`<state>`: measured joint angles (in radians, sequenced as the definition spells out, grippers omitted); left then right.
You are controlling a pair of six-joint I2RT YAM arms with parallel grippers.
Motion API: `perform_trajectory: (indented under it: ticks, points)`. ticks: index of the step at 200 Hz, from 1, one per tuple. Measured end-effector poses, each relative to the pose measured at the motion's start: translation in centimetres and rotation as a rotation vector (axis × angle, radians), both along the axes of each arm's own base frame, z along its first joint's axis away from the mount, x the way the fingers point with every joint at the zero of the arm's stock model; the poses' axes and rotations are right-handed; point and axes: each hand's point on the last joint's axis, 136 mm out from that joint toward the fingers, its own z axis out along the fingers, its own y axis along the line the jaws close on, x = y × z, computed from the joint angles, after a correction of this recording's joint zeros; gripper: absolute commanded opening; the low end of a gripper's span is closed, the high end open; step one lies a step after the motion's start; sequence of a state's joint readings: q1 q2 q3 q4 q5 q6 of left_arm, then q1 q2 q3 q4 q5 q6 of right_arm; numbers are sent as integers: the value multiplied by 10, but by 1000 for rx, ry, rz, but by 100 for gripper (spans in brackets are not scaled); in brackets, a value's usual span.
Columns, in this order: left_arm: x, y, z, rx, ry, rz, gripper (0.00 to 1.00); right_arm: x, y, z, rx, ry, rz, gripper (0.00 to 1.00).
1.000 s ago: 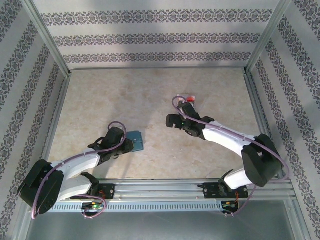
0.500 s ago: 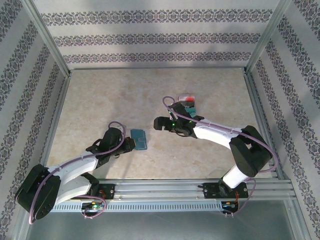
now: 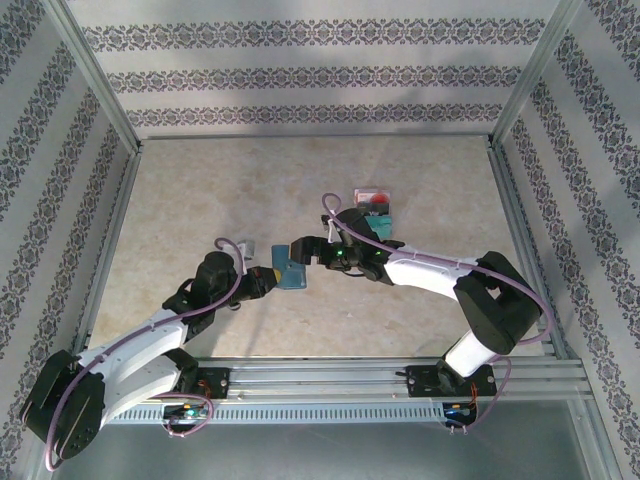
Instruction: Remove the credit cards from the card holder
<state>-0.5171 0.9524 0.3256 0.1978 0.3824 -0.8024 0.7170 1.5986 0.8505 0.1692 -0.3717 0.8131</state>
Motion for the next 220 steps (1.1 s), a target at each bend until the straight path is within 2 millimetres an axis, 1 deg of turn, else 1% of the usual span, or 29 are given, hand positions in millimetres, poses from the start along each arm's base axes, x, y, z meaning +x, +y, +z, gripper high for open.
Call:
perform_trajectory:
  ticks: [34,93,133,158,171,180,200,203,211,220]
  points:
    - [3,-6,7,-34,-10,-16,0,-3,6,5,27,-8,24,92]
    - [8,-14,11,-70,-9,-30,1,-1,12,10,60,-6,29,77]
    - [14,-19,14,-81,-15,-35,4,2,15,17,75,-18,30,61]
    - [17,-21,12,-79,-3,-35,9,4,13,17,71,-22,17,51]
    - [19,-22,10,-79,7,-33,11,7,12,16,69,-24,9,43]
    - [20,-23,9,-81,8,-32,12,7,11,17,69,-27,8,41]
    - [21,-24,10,-88,8,-29,20,10,9,20,77,-30,-2,34]
    - [21,-24,11,-90,8,-30,21,10,9,21,80,-31,-2,31]
    - [21,-24,11,-93,8,-30,23,10,8,24,89,-35,-5,28]
    - [21,-24,12,-93,5,-31,29,10,9,28,103,-42,-1,24]
